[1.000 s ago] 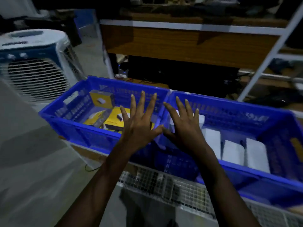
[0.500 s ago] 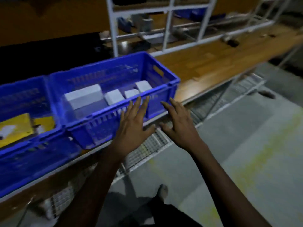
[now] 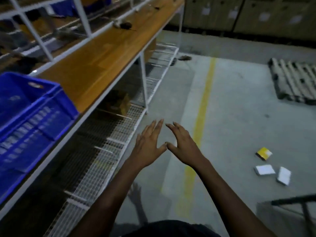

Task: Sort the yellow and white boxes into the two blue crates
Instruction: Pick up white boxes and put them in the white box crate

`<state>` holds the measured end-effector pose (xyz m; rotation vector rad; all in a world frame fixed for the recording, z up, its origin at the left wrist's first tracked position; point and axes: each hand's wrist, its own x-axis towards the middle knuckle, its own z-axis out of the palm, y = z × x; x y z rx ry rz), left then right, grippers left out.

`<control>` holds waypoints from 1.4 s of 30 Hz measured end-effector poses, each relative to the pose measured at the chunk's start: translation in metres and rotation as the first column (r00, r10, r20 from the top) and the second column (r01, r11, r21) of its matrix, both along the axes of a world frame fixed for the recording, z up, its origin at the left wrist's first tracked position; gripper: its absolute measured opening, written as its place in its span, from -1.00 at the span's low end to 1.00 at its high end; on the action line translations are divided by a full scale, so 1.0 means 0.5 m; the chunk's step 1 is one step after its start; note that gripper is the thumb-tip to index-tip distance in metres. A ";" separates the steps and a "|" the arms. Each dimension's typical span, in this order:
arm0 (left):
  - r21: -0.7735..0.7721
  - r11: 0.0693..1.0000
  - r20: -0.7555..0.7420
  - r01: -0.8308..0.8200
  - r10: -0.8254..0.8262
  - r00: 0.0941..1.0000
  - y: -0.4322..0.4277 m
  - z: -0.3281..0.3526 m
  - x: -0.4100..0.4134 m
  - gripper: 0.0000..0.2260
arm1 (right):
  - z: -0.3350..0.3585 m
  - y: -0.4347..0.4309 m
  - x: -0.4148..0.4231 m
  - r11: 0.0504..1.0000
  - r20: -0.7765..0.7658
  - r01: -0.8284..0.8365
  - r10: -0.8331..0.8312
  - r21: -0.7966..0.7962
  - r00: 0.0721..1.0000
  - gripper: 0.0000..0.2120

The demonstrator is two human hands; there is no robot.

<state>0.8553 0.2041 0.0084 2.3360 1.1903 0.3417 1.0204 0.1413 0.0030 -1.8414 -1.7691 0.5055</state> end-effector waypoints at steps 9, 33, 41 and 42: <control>-0.066 0.953 -0.154 0.297 -0.304 0.940 -0.104 -0.061 0.495 -0.25 | -0.087 -0.244 0.539 0.926 -0.079 0.369 -0.374 -0.076 0.924 -0.41; -0.179 0.687 -0.255 0.704 -0.724 0.641 -0.207 -0.176 1.373 -0.19 | -0.207 -0.439 1.184 0.540 0.019 0.749 -0.806 -0.385 0.591 -0.37; -0.321 0.598 -0.281 0.734 -0.800 0.530 -0.095 -0.221 1.595 -0.24 | -0.200 -0.366 1.397 0.451 0.029 0.683 -0.823 -0.575 0.568 -0.52; -0.322 0.596 -0.298 0.735 -0.801 0.519 -0.084 -0.229 1.621 -0.24 | -0.205 -0.357 1.417 0.447 0.020 0.682 -0.828 -0.578 0.560 -0.54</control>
